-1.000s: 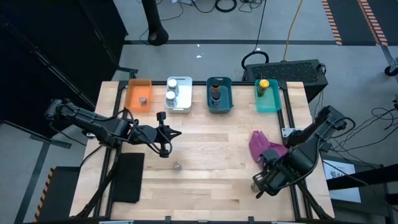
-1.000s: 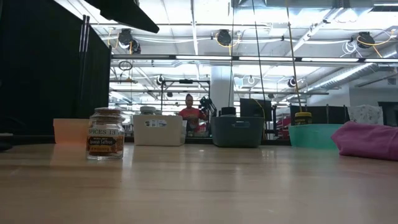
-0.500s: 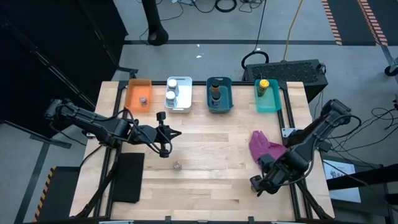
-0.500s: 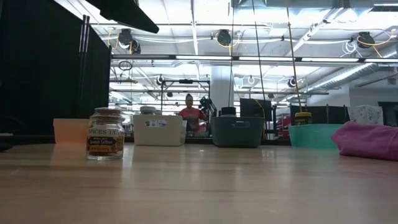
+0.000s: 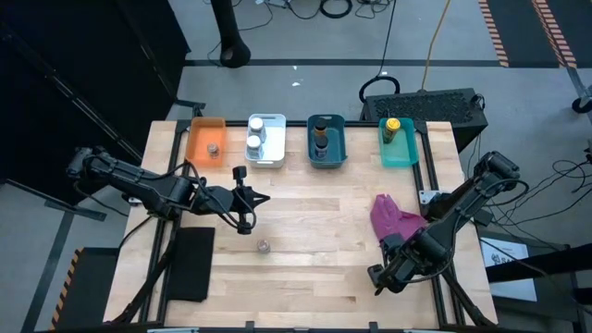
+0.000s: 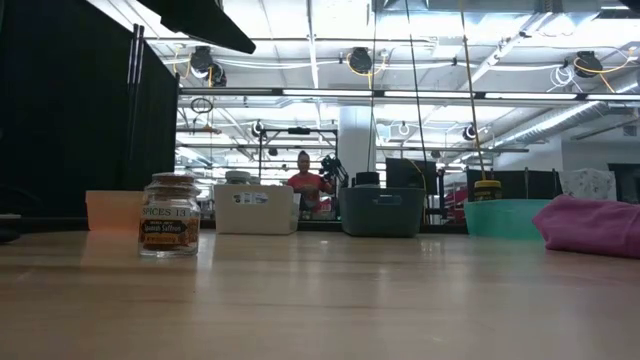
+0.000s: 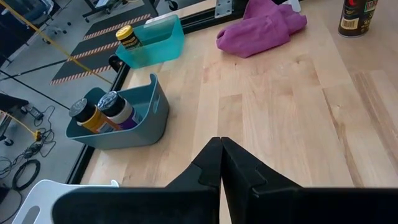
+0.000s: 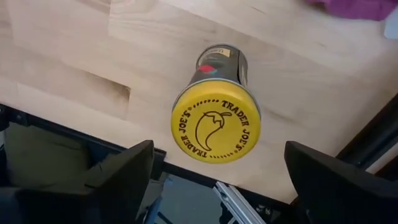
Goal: Sort spices by type
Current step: Put the yellow seasoning bottle into the blue bin
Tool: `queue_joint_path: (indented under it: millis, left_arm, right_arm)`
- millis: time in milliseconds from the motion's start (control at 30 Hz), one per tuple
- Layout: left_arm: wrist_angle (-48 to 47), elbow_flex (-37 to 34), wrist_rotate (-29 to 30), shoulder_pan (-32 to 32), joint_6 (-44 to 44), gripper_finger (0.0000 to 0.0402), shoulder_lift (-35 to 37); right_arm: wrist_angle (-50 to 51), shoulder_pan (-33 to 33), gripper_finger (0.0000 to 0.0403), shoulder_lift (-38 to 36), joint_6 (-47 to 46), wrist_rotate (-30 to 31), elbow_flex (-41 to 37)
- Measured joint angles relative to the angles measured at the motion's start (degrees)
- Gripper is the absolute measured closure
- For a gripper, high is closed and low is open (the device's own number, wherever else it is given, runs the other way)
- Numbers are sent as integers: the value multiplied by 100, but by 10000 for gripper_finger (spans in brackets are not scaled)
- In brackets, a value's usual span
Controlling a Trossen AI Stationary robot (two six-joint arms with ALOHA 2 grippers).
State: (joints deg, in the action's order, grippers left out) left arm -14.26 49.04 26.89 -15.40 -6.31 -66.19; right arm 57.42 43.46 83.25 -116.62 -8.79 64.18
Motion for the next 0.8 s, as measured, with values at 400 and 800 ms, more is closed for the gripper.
queue_joint_path:
  millis: [400,800]
  left_arm:
    - [0,0,0,0,-4,391,-2]
    - [-16,0,0,0,-6,391,-2]
  right_arm:
    - [0,-166,57,313,56,261,-2]
    - [77,-238,102,413,31,-51,-2]
